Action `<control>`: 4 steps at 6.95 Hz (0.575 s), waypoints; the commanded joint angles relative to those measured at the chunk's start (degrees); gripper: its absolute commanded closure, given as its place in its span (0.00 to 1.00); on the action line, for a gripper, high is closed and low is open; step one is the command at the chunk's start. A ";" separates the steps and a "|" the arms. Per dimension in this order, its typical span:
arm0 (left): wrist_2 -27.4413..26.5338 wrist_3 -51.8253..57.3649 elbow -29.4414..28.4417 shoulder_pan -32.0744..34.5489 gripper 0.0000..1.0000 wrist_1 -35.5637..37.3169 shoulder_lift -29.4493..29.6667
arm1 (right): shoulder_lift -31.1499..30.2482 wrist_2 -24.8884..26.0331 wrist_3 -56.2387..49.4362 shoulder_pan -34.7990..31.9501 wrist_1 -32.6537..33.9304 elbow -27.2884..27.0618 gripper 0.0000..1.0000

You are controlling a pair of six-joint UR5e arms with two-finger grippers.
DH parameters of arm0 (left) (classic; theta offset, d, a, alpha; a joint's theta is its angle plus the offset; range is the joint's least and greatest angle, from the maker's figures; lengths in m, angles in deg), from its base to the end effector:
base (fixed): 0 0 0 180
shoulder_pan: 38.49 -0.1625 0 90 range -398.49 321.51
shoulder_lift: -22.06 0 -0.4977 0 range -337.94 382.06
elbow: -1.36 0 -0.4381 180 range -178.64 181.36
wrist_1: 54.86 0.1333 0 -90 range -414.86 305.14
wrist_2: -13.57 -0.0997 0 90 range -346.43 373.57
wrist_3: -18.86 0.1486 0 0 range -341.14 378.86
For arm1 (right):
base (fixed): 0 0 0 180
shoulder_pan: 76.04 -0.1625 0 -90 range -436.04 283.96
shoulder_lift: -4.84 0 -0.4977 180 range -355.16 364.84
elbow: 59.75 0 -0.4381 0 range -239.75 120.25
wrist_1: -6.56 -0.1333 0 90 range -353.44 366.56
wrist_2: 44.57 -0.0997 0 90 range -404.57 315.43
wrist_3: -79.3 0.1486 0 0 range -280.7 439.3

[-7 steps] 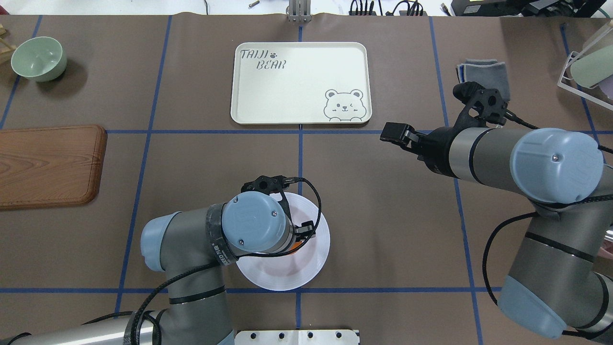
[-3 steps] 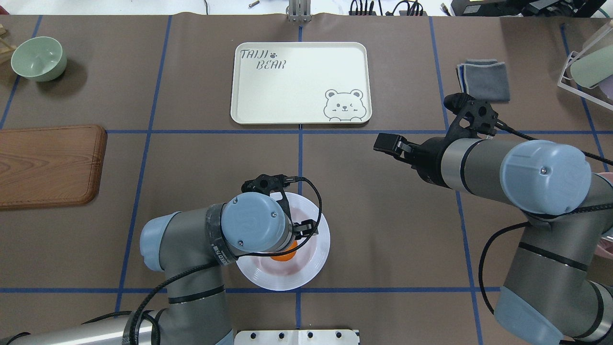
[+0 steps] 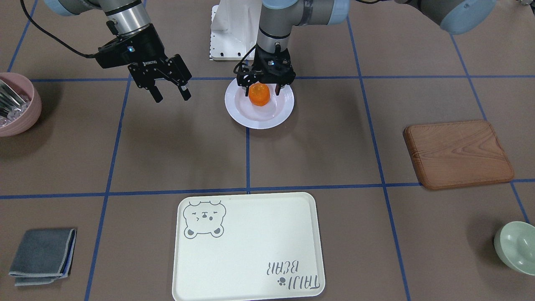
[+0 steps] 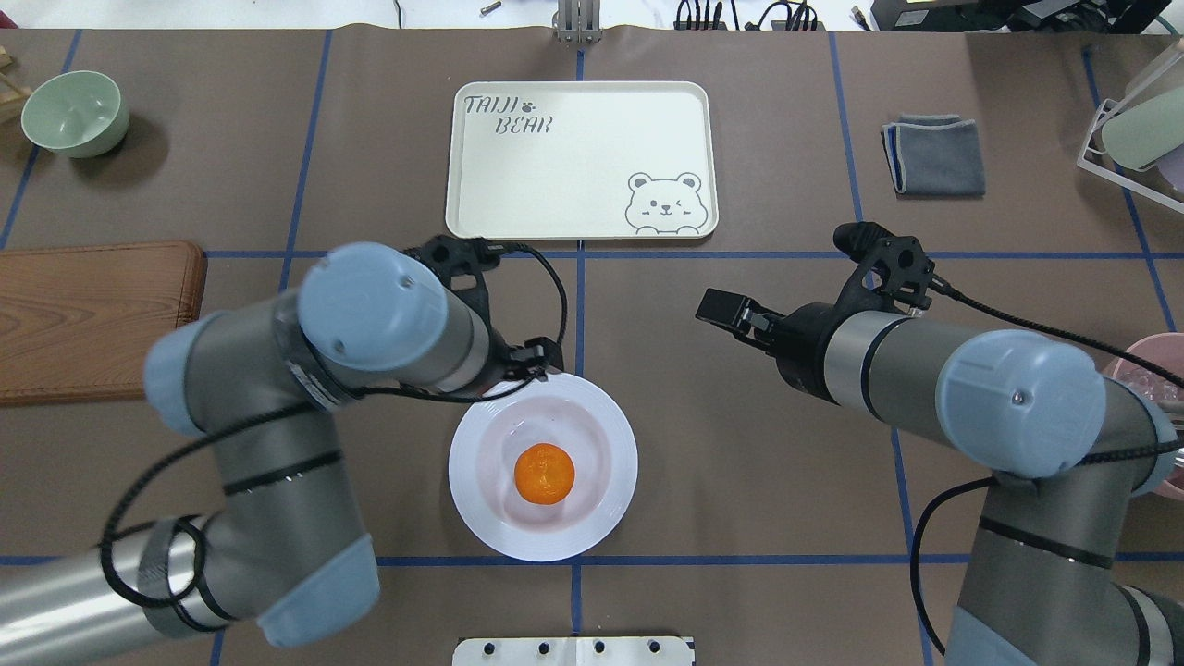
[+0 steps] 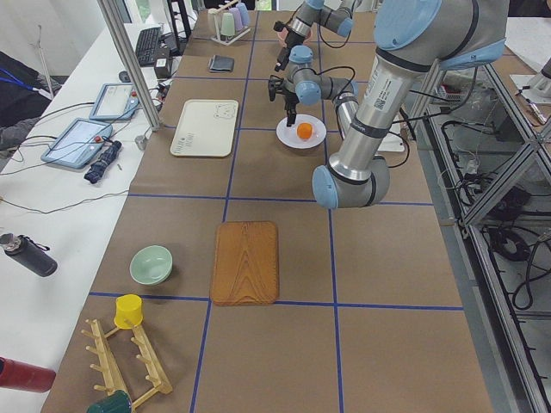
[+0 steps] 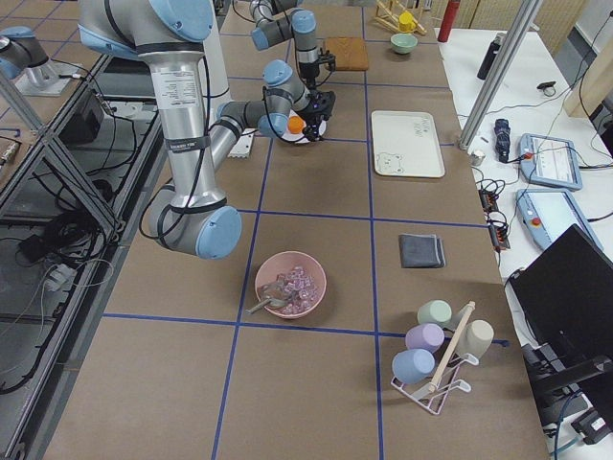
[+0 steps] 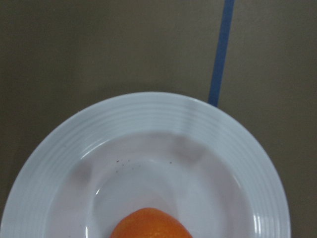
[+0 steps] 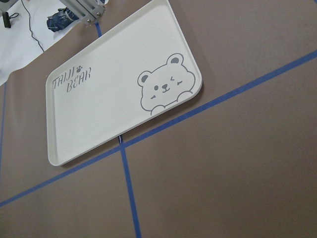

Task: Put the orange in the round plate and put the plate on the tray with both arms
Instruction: 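Lower the orange onto the white plate with the left gripper while the right arm approaches, then open the left gripper and withdraw it while the right gripper nears the plate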

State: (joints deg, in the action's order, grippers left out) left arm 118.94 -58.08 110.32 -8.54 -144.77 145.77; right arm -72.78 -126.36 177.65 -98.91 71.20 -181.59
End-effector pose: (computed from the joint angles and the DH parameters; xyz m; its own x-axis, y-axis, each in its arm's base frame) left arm 0.5737 -0.4390 0.2360 0.5805 -0.0830 -0.8101 0.1723 0.9848 0.0226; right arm -0.4866 -0.3730 0.3010 0.2443 0.2590 0.9345 -0.5493 0.8311 -0.0868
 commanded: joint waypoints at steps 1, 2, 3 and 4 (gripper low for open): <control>10.17 20.92 2.30 14.98 0.02 2.88 -7.13 | 0.19 13.95 8.49 10.69 -3.29 1.34 0.02; 14.83 32.96 2.04 22.45 0.02 3.15 -11.43 | 0.37 17.68 12.27 14.49 -3.29 1.69 0.03; 17.31 44.91 1.00 29.49 0.02 3.24 -15.82 | 0.37 21.11 15.27 17.48 -3.38 2.65 0.04; 20.81 56.61 -1.10 36.34 0.02 3.24 -19.09 | 0.37 22.97 16.25 19.69 -4.94 4.14 0.05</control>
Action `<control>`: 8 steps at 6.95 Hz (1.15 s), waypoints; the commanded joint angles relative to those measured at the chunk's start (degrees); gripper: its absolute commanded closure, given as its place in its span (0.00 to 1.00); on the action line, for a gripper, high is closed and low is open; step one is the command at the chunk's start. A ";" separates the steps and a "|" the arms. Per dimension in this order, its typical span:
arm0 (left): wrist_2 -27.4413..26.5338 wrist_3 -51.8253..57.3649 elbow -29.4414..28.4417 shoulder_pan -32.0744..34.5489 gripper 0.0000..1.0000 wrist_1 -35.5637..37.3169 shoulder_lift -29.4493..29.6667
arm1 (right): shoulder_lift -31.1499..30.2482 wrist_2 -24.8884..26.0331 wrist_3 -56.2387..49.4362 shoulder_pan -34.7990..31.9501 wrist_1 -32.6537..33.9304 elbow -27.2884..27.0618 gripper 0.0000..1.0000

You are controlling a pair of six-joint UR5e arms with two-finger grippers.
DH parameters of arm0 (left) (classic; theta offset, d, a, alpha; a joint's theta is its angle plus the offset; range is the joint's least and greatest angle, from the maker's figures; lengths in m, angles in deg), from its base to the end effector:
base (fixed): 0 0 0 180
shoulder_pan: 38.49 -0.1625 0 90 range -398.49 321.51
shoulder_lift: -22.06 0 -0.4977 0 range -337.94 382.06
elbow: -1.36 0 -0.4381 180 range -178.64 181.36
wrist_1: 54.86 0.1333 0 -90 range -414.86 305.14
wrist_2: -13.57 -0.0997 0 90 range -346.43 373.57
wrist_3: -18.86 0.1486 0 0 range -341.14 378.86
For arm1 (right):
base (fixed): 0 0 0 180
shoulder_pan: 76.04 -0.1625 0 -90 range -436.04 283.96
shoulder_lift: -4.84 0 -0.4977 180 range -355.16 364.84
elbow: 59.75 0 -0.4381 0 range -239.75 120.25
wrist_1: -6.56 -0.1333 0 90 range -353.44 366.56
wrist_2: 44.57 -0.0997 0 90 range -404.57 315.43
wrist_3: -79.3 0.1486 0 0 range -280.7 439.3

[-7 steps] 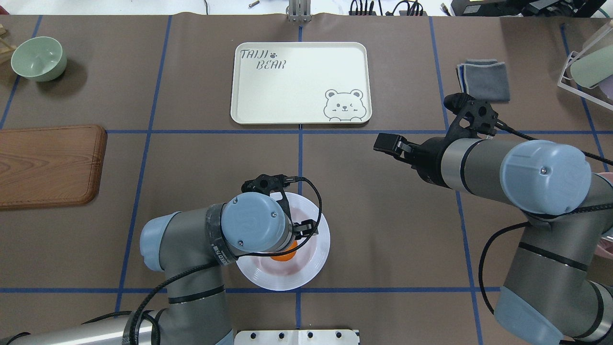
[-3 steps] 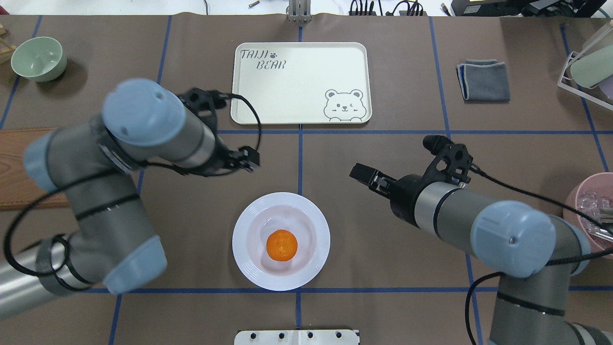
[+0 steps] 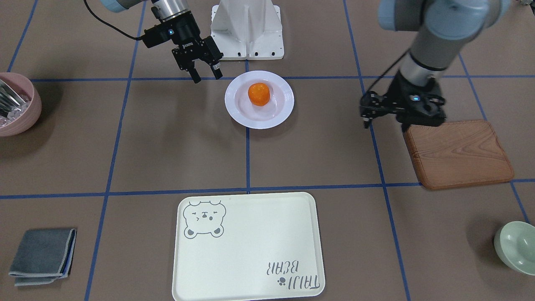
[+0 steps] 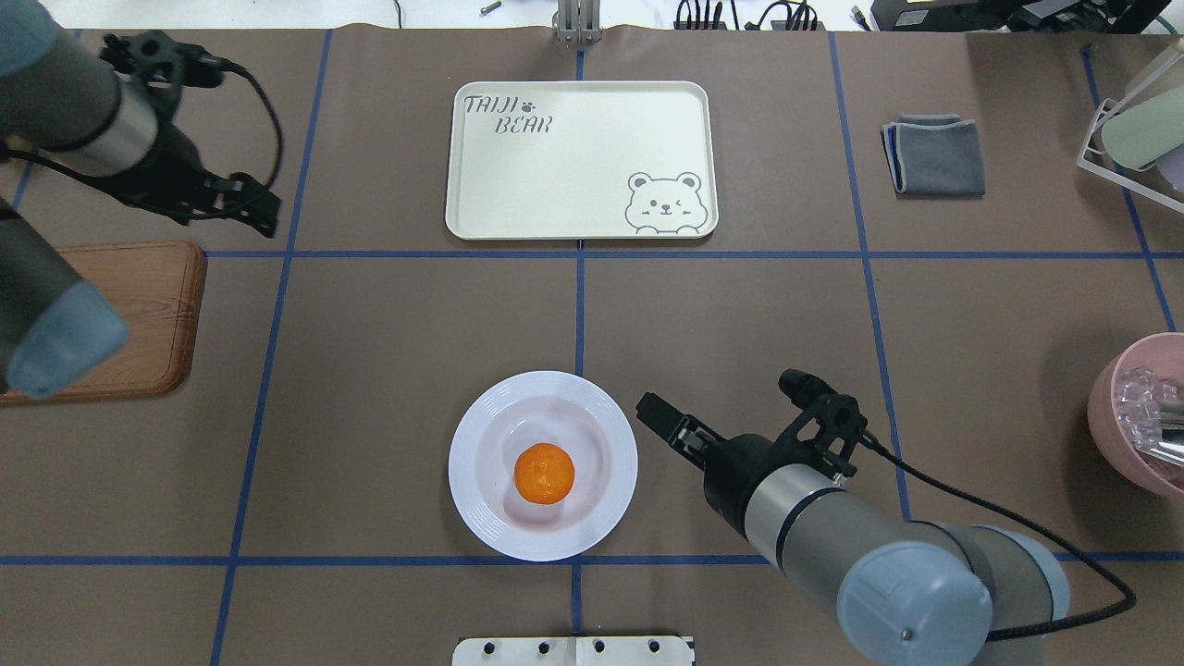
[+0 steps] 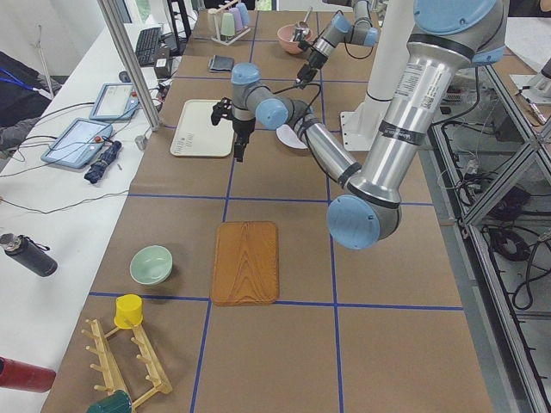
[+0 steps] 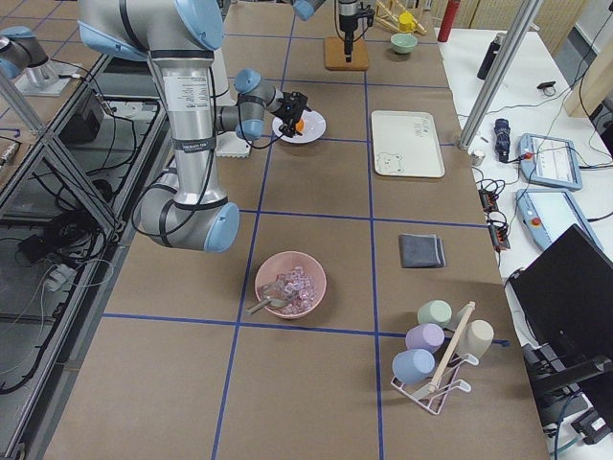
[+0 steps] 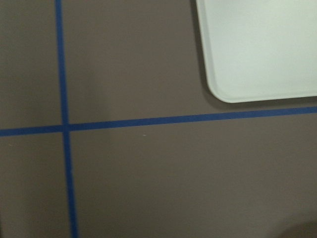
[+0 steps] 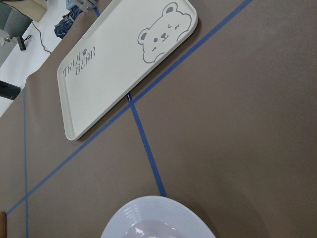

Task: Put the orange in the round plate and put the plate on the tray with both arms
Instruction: 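Open the left gripper and withdraw it while the right gripper nears the plate, then grip the rim of the white plate nearest the robot with the right gripper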

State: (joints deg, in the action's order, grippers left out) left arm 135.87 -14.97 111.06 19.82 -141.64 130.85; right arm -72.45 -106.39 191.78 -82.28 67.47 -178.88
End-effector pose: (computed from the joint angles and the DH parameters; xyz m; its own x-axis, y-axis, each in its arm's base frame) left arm 0.2994 -0.5875 0.4060 0.7016 0.2002 -0.6839 -0.0461 0.9705 0.2368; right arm -0.5666 -0.2666 0.3043 0.0938 0.3493 0.9323 -0.6227 0.7513 -0.2188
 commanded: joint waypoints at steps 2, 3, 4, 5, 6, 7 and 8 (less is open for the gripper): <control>9.43 35.22 -9.64 21.17 0.02 0.11 -9.54 | 0.13 4.77 3.01 4.74 -8.49 6.70 0.09; 9.02 44.20 -14.91 27.50 0.02 -0.85 -11.66 | 0.13 4.78 4.22 5.18 -10.01 7.86 0.19; 9.36 49.60 -20.62 33.74 0.02 -1.38 -11.59 | 0.21 4.69 4.85 5.62 -10.11 8.30 0.19; 9.63 56.00 -23.54 37.63 0.02 -0.95 -11.77 | 0.56 4.69 5.11 6.24 -10.20 9.35 0.17; 10.15 56.50 -25.66 39.58 0.02 -0.42 -11.77 | 2.83 4.69 6.51 6.33 -10.11 11.19 0.17; 14.07 56.68 -25.42 41.08 0.02 -0.42 -13.68 | 4.33 4.60 9.05 6.42 -10.11 13.38 0.17; 15.33 56.68 -25.24 41.70 0.02 -0.50 -14.31 | 4.69 4.51 10.38 6.50 -10.20 13.67 0.17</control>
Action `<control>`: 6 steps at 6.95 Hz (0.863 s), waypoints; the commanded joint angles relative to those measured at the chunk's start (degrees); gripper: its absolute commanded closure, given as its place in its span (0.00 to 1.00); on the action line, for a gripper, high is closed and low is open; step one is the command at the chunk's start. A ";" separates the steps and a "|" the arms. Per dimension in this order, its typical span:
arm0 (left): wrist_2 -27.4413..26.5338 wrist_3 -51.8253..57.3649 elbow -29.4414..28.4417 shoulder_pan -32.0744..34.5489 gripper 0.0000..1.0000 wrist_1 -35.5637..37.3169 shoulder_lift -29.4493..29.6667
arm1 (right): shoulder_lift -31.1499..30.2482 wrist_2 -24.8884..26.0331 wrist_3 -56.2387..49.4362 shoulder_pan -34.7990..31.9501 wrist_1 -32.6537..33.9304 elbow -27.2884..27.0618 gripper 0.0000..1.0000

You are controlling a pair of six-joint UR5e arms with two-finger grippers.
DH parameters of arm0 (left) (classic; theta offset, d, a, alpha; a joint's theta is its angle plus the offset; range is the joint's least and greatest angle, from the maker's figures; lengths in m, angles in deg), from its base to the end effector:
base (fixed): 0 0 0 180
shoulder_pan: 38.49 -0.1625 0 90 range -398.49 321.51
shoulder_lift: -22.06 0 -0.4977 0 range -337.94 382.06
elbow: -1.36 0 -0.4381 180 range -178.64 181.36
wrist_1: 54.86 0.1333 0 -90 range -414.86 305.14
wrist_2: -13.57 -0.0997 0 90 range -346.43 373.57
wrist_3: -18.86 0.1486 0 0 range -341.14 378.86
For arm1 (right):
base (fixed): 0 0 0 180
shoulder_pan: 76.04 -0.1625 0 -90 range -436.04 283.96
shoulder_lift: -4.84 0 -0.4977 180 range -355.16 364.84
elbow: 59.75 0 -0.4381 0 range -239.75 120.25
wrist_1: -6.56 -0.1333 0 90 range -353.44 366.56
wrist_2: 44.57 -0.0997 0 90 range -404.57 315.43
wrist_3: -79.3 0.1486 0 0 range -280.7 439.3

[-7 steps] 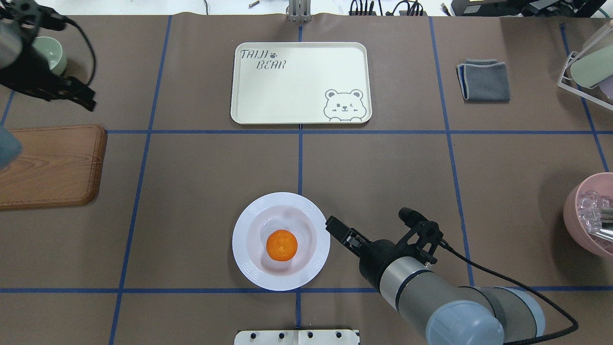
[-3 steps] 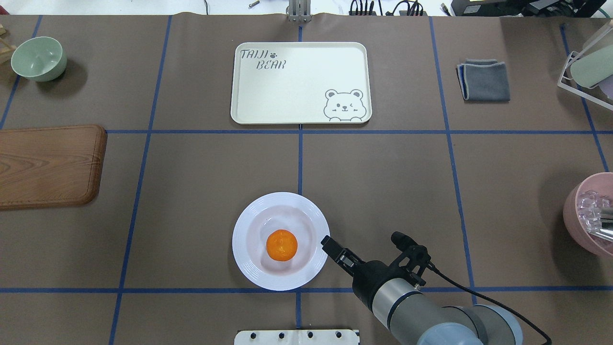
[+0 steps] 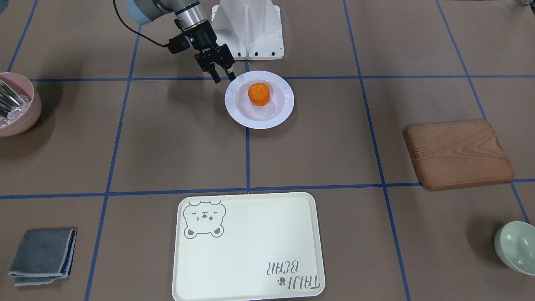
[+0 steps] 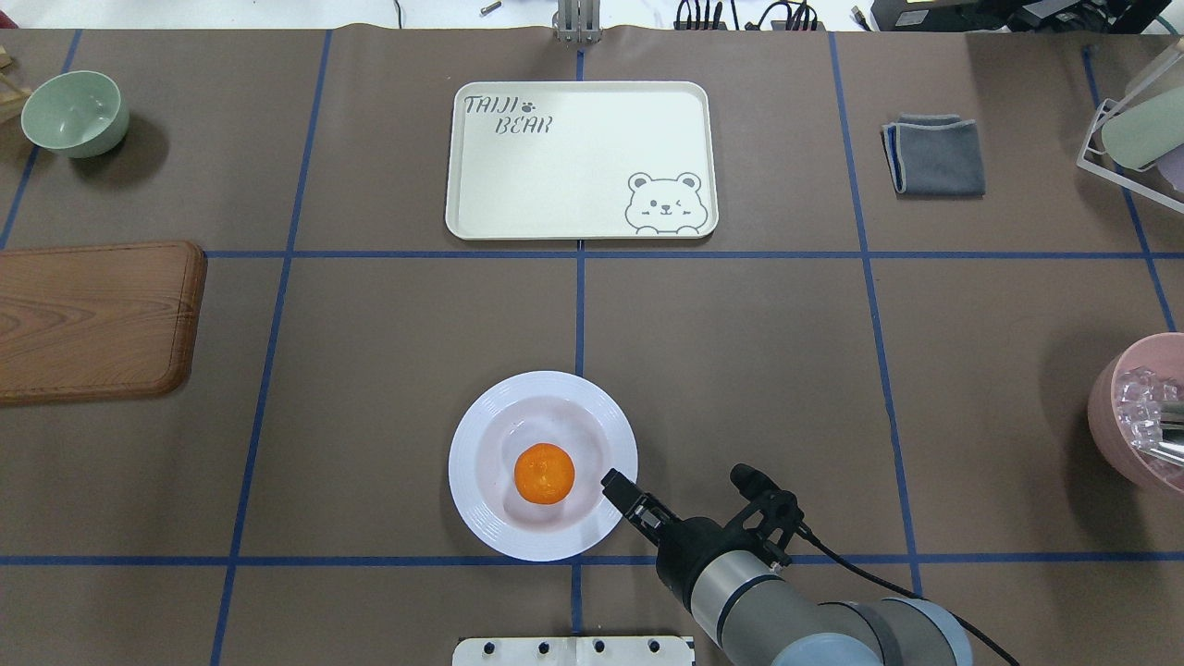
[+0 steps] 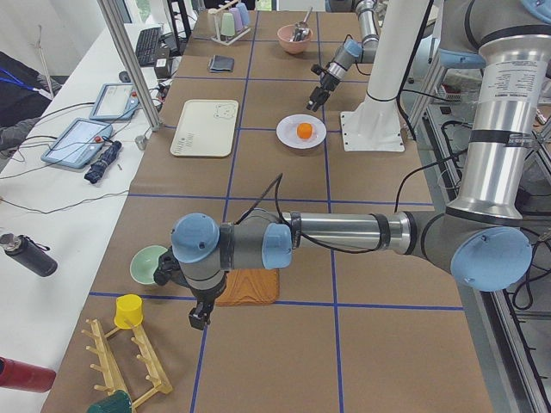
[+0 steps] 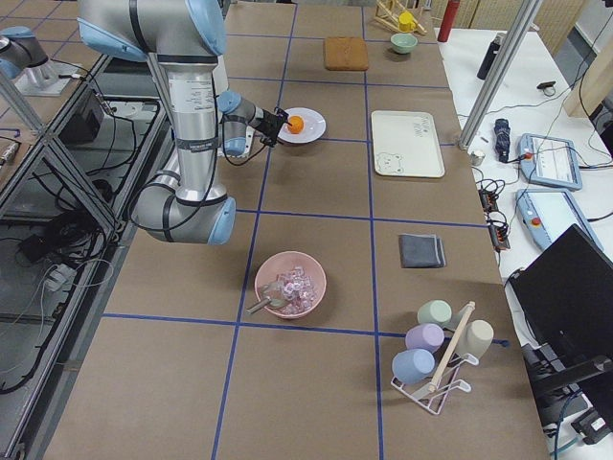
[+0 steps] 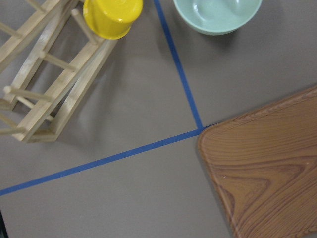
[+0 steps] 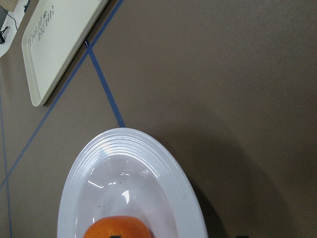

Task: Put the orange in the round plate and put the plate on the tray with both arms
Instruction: 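Grip the rim of the white plate nearest the robot with the right gripper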

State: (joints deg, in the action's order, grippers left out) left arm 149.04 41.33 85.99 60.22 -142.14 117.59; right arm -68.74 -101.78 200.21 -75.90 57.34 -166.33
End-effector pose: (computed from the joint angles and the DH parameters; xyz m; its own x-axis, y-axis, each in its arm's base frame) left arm -0.1150 -0.5702 0.7652 0.6939 0.2502 -0.6752 -0.1233 0.9651 0.2309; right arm -0.6580 -0.2122 0.3445 -0.0019 0.4318 0.9019 -0.5976 0.7227 -0.3473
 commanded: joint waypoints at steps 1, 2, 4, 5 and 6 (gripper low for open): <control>2.17 0.39 -0.34 1.31 0.02 0.08 -1.22 | 1.07 -0.27 3.44 0.39 0.02 1.55 0.26; 2.26 0.39 -0.34 1.31 0.02 0.09 -1.31 | 1.25 -0.36 3.45 0.48 0.02 1.56 0.37; 2.26 0.39 -0.17 1.40 0.02 0.09 -1.23 | 1.60 -0.45 3.19 0.39 0.02 3.22 0.36; 2.26 0.39 -0.17 1.31 0.02 0.09 -1.31 | 2.73 -0.45 3.19 0.31 0.11 4.36 0.33; 2.26 0.39 -0.17 1.31 0.02 0.09 -1.31 | 3.88 -0.45 3.19 -0.04 0.02 5.59 0.32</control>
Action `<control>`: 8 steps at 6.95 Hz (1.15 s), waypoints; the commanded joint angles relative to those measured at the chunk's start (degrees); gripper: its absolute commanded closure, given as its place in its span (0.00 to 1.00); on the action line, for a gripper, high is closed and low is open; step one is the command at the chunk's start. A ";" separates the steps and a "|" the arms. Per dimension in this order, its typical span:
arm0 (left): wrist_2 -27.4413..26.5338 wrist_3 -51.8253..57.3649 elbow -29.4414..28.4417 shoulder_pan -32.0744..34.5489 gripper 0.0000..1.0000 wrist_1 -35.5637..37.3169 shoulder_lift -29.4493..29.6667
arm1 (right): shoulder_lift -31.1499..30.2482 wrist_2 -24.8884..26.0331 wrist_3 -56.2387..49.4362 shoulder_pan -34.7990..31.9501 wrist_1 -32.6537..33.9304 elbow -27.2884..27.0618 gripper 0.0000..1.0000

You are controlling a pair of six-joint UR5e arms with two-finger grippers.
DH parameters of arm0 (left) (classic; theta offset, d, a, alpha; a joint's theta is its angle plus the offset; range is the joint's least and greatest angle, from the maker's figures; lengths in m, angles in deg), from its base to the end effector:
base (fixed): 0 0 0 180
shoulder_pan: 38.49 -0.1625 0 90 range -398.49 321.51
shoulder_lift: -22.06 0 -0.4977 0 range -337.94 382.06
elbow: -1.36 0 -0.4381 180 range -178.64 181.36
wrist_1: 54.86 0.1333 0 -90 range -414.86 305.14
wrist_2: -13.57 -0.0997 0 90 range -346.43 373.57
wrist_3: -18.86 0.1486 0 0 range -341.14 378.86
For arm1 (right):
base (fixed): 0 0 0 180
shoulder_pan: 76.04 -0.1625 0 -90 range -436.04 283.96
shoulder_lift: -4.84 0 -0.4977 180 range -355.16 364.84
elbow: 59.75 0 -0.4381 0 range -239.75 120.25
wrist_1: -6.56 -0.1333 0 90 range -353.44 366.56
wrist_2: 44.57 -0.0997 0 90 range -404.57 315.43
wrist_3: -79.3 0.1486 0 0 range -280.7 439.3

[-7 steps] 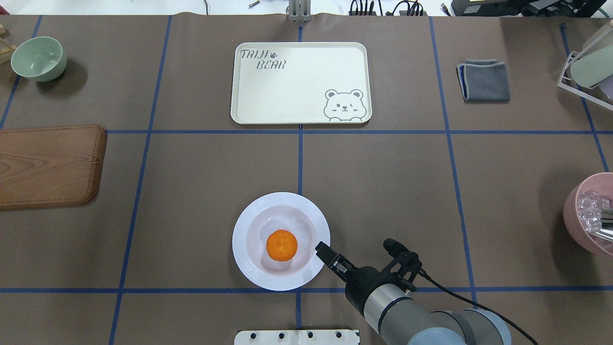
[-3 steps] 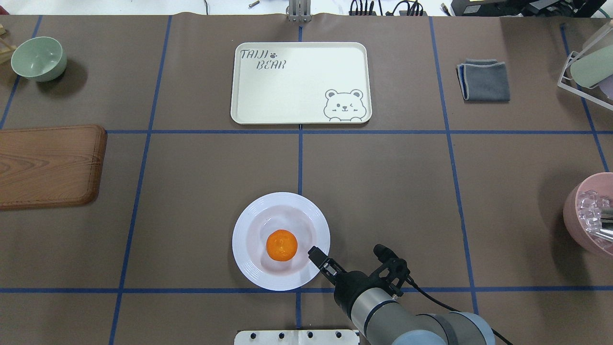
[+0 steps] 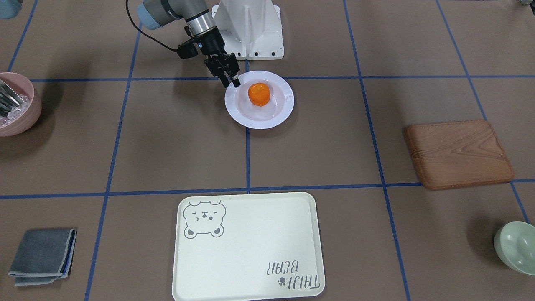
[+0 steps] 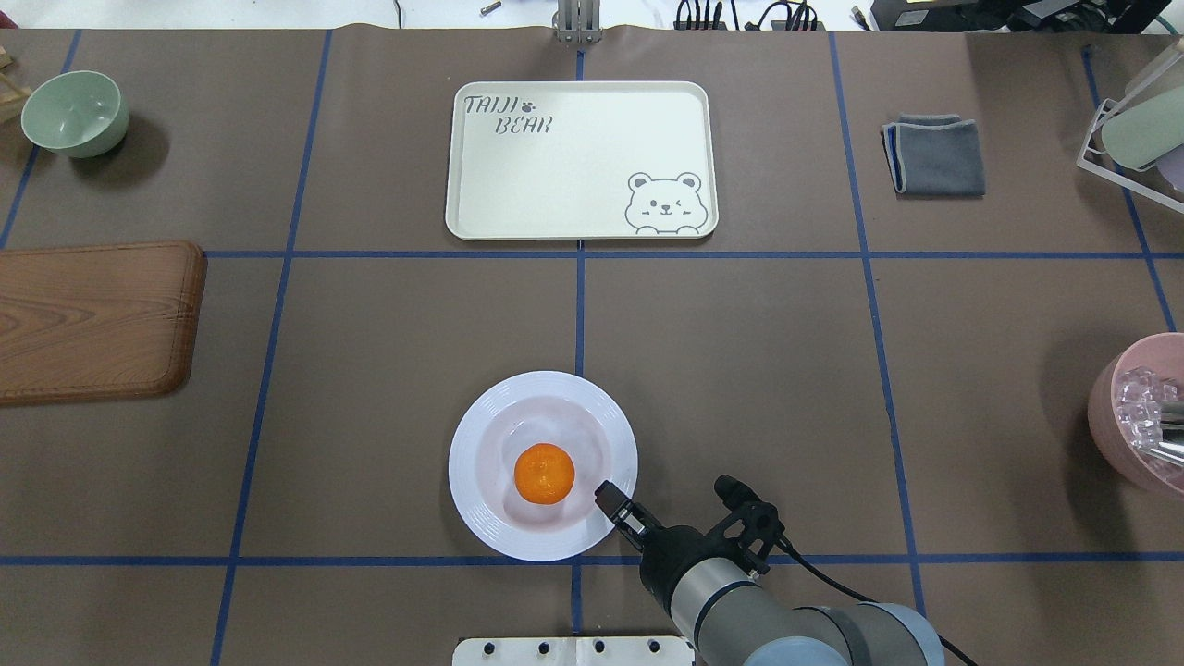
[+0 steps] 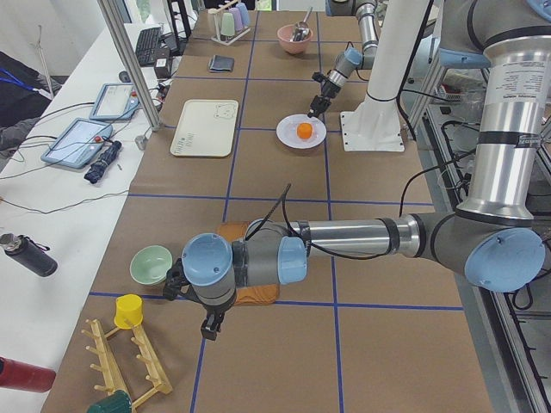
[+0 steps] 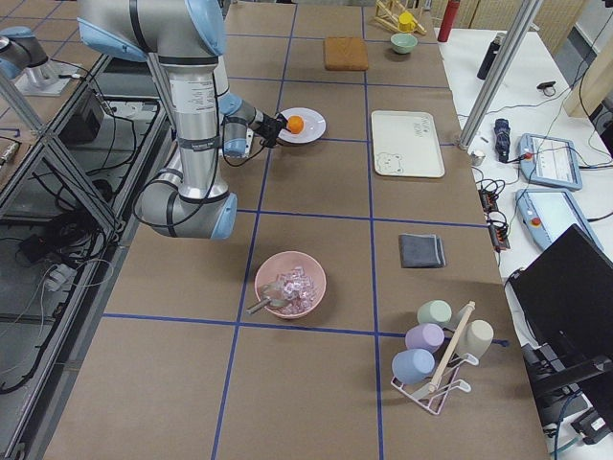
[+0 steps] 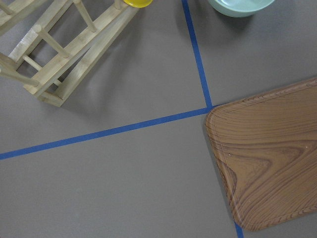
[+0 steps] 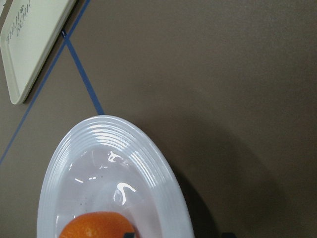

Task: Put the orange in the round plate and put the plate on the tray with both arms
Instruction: 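Grip the rim of the white plate nearest the robot with the right gripper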

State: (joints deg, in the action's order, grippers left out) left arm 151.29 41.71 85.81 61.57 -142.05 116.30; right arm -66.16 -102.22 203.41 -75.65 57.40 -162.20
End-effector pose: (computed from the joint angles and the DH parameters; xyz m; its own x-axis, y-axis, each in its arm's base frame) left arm -0.1220 -0.5542 0.7757 0.6695 0.2248 -0.7079 -0.0931 0.9710 0.2204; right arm -0.6887 -0.2081 0.3521 -0.0049 0.4738 0.8806 -0.5993 0.7036 -0.3819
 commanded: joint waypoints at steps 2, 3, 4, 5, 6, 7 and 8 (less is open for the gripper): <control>0.00 0.00 0.27 0.05 0.02 0.00 -0.11 | 2.70 0.26 0.17 -0.74 -0.04 3.21 0.48; 0.00 0.00 0.36 0.05 0.02 0.00 -0.11 | 3.32 0.26 0.95 -1.09 -0.04 3.48 0.86; 0.00 0.00 0.36 0.05 0.02 0.00 -0.11 | 3.24 0.26 1.22 -1.18 -0.04 3.48 1.00; 0.00 0.00 0.36 0.05 0.02 0.00 -0.11 | 3.33 0.26 1.31 -1.79 -1.08 3.40 1.00; 0.00 0.00 0.36 0.05 0.02 0.00 -0.11 | 2.63 0.34 1.49 -2.58 -7.44 3.40 1.00; 0.00 -0.09 0.36 0.05 0.02 0.09 -0.20 | 1.84 0.52 1.49 -3.45 -10.20 3.40 1.00; 0.09 -0.26 0.36 0.05 0.02 0.09 -0.20 | 1.83 0.61 1.49 -4.25 -11.80 3.40 1.00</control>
State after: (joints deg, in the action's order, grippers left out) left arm 151.32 41.61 86.17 61.62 -141.99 116.13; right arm -63.99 -101.75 204.87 -78.89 48.46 -158.80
